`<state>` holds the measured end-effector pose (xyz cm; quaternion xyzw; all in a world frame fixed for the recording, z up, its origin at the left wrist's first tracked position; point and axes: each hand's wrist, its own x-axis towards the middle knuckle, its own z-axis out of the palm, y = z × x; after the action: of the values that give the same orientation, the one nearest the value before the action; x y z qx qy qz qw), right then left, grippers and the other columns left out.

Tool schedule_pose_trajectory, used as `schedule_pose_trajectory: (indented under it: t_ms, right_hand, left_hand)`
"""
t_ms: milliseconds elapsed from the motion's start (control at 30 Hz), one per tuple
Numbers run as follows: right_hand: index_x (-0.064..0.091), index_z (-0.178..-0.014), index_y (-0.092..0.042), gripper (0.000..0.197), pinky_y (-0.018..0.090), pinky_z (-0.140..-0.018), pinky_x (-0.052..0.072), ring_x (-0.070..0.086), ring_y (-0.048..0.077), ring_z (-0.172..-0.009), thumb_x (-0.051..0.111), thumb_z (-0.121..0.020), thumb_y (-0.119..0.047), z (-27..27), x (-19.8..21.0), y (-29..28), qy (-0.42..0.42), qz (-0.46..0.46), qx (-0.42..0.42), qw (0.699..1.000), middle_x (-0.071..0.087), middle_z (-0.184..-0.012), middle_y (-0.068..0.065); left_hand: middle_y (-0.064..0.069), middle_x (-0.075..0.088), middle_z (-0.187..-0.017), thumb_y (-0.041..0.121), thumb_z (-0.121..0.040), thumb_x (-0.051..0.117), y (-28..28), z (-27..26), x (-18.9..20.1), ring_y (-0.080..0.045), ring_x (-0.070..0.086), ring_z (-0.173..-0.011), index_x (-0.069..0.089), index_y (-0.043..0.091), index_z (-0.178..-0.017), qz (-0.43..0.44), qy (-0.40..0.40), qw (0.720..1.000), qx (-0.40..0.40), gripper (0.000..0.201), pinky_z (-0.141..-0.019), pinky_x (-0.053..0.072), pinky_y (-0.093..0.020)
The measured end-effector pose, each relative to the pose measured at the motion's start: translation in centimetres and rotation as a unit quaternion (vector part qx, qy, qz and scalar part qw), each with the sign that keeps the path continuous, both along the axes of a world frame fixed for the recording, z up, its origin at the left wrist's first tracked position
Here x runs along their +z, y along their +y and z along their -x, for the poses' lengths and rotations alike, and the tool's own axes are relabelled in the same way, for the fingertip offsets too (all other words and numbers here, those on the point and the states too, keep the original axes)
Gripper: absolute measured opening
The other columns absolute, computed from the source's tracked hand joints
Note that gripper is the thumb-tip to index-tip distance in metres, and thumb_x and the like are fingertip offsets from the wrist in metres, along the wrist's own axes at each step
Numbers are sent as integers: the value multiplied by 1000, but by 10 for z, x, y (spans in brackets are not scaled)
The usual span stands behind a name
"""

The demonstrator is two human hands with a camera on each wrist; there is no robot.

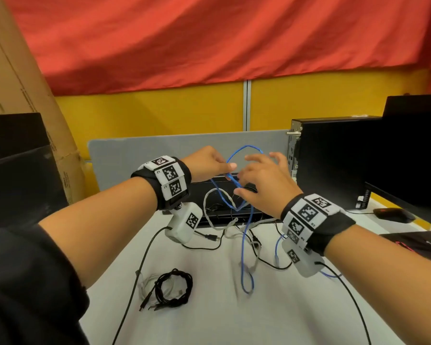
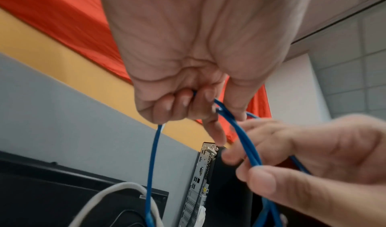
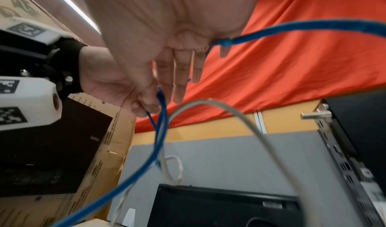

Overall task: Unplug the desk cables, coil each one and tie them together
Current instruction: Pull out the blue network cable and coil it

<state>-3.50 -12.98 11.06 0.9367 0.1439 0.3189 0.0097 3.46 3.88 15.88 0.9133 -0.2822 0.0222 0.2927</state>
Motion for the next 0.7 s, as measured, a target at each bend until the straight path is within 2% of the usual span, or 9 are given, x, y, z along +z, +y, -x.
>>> schedule_pose_trajectory:
  t_ms: [100, 167, 300, 367, 433, 500, 600, 633, 700]
  right_hand:
    - [66, -76, -32, 20, 46, -108, 17, 51, 7, -105, 60, -89, -45, -5, -10, -10, 30, -122, 7, 992, 67, -85, -13]
    - [65, -71, -36, 19, 40, -101, 26, 58, 6, -89, 62, -88, -45, -7, -12, -18, 57, -218, 15, 974, 68, -73, -13]
    - [74, -71, -33, 11, 27, -85, 49, 65, 1, -77, 73, -80, -39, -6, -12, -31, 75, -366, 45, 927, 72, -69, -12]
    - [76, -75, -30, 7, 25, -82, 52, 65, -2, -75, 74, -81, -32, -4, -13, -39, 54, -400, 43, 914, 73, -72, -11]
    - [74, -75, -28, 10, 28, -80, 49, 62, -5, -68, 71, -84, -26, -2, -17, -48, 30, -417, 36, 908, 71, -72, -11]
    - [66, -72, -26, 19, 36, -77, 48, 56, -2, -54, 64, -90, -21, -2, -24, -57, 17, -424, 18, 905, 68, -66, -8]
    - [59, -78, -16, 19, 48, -87, 49, 53, 6, -54, 53, -96, -22, -4, -33, -65, 36, -412, -26, 910, 63, -60, -4]
    - [58, -81, -13, 20, 49, -86, 51, 57, 8, -55, 52, -96, -24, -5, -35, -66, 48, -410, -42, 910, 63, -61, -3]
    - [57, -86, -5, 22, 44, -76, 56, 65, 15, -59, 50, -97, -23, -7, -39, -68, 67, -428, -71, 898, 67, -68, 7]
  left_hand:
    - [2, 44, -56, 46, -90, 61, -4, -5, -5, -12, 40, -52, 71, 12, -87, 21, -18, 1000, -12, 36, -52, 30, -26]
    - [1, 55, -69, 42, -88, 65, -4, -7, -9, -11, 49, -63, 66, 14, -91, 42, -33, 998, -28, 28, -60, 38, -25]
    - [-3, 51, -67, 32, -92, 63, -5, -9, -21, -11, 43, -59, 66, 13, -86, 57, -69, 994, -61, 20, -59, 36, -23]
    - [-1, 44, -60, 25, -98, 54, -2, -13, -25, -10, 38, -53, 62, 12, -81, 89, -96, 991, -22, 23, -52, 34, -19]
    - [-1, 42, -61, 21, -103, 42, 3, -21, -25, -13, 39, -53, 56, 11, -84, 167, -64, 982, 60, 25, -51, 35, -23]
    - [-6, 46, -63, 19, -105, 32, 8, -29, -23, -19, 47, -53, 49, 10, -96, 259, 39, 955, 141, 22, -52, 42, -28]
    - [-8, 53, -52, 22, -106, 27, 13, -29, -22, -23, 59, -52, 45, 10, -107, 359, 161, 900, 190, 21, -56, 50, -34]
    - [-7, 54, -48, 24, -106, 28, 14, -30, -22, -22, 62, -52, 44, 8, -108, 396, 176, 881, 190, 23, -59, 52, -36]
    - [-8, 56, -54, 25, -106, 29, 16, -34, -25, -24, 63, -58, 43, 4, -118, 465, 181, 847, 186, 28, -63, 56, -39]
